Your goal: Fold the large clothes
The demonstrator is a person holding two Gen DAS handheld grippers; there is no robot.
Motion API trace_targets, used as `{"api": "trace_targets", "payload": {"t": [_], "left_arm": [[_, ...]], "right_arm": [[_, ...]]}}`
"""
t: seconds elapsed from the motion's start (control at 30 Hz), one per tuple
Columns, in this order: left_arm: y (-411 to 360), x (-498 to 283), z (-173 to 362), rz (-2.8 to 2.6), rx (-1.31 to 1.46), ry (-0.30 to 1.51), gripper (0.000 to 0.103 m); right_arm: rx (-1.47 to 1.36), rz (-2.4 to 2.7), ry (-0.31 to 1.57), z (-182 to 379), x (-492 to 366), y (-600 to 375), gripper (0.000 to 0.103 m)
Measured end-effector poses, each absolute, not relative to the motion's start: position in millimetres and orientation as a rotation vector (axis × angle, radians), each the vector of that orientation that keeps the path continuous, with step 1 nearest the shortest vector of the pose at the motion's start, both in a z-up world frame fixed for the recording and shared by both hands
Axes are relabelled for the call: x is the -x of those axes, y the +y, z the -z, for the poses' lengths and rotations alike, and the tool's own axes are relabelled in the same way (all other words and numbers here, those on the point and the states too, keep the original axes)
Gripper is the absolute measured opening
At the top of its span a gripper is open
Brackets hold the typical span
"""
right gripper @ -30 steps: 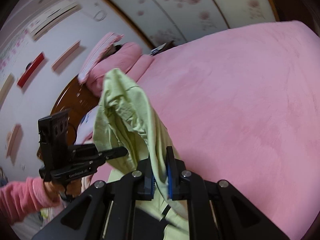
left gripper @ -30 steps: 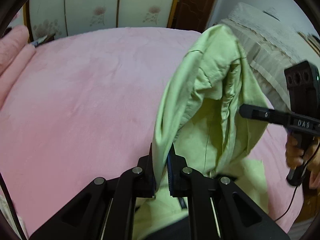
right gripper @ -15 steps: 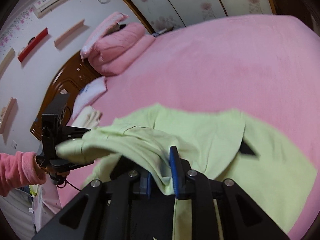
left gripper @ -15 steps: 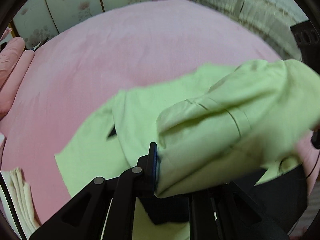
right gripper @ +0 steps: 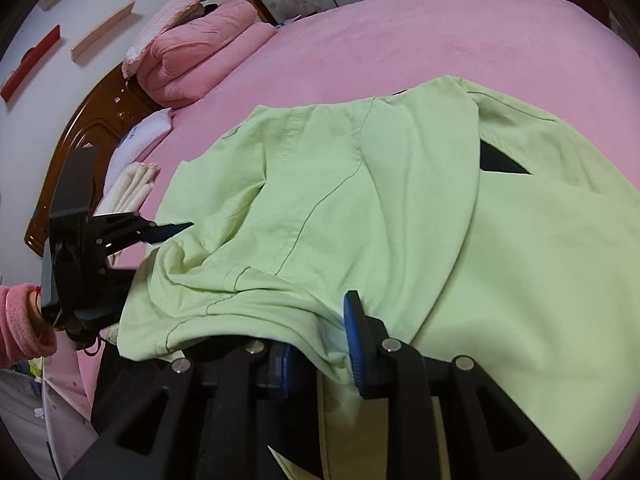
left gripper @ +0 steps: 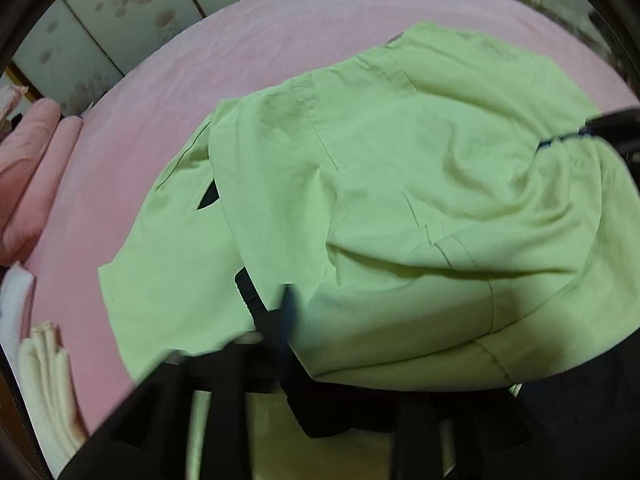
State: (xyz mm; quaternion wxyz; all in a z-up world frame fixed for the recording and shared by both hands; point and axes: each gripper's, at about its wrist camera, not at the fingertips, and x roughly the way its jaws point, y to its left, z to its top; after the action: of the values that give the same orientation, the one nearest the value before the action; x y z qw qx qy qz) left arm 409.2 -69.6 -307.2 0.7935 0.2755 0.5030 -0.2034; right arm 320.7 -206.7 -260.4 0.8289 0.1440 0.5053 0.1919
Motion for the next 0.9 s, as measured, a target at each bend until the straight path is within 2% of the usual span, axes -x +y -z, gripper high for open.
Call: {"api": "trace_targets", "payload": {"t": [0.03, 0.07, 0.1, 0.13, 0.17, 0.23, 0.37, 0.47, 0.53, 0.6, 0.63, 0.67, 0.7, 0.77, 0.9], "left_arm": [[-67.4, -407.7, 306.9, 0.42, -0.595, 1.091, 0.075], [-63.5, -407.5, 305.5, 0.41, -0.589, 1.096, 0.08], [-58.2, -406.6, 301.8, 0.4, -0.583, 1.102, 0.08], [-54.4, -406.5, 299.3, 0.39, -0.584, 1.116, 0.08], [-48.5, -405.9, 295.3, 0.376, -0.586, 1.142, 0.08], [-37.8, -401.6, 284.7, 0.365, -0.587, 1.183, 0.08], [-18.2, -385.8, 238.3, 0.338, -0.498, 1.183, 0.08], [-9.9, -370.7, 207.5, 0.366, -0.265, 1.151, 0.08], [-13.1, -369.4, 206.0, 0.42, -0.083, 1.177, 0.077], [-23.5, -367.8, 218.4, 0.446, 0.039, 1.207, 0.059], [-29.7, -370.1, 227.3, 0.444, 0.081, 1.224, 0.038], [-37.1, -374.3, 240.9, 0.437, 0.127, 1.252, 0.014], [-42.5, -377.5, 252.4, 0.425, 0.157, 1.274, 0.007], [-53.1, -382.2, 270.9, 0.386, 0.184, 1.282, 0.007], [-49.5, -388.0, 303.8, 0.296, 0.203, 1.299, 0.007]], "right_arm": [[-0.291, -0.392, 1.086, 258.0, -320.1, -206.6, 0.024], [-0.272, -0.378, 1.104, 255.0, -319.8, -205.5, 0.026], [-0.246, -0.368, 1.127, 249.9, -320.0, -205.2, 0.03], [-0.229, -0.363, 1.152, 248.2, -318.8, -205.1, 0.054], [-0.209, -0.363, 1.18, 245.3, -315.1, -206.9, 0.067], [-0.145, -0.351, 1.211, 235.1, -305.5, -207.9, 0.072], [-0.053, -0.347, 1.189, 204.5, -270.7, -203.4, 0.072], [-0.125, -0.341, 1.108, 189.5, -249.8, -195.5, 0.072], [-0.263, -0.337, 1.053, 192.3, -245.1, -190.8, 0.071], [-0.506, -0.342, 1.011, 210.4, -249.3, -186.8, 0.05], [-0.614, -0.334, 0.997, 220.8, -252.9, -186.2, 0.024], [-0.721, -0.319, 0.991, 233.3, -257.4, -185.8, 0.01], [-0.811, -0.303, 0.989, 244.8, -261.7, -185.1, 0.007], [-0.959, -0.282, 0.969, 271.0, -270.9, -181.9, 0.002], [-0.956, -0.244, 1.038, 298.4, -287.1, -176.7, 0.001]]}}
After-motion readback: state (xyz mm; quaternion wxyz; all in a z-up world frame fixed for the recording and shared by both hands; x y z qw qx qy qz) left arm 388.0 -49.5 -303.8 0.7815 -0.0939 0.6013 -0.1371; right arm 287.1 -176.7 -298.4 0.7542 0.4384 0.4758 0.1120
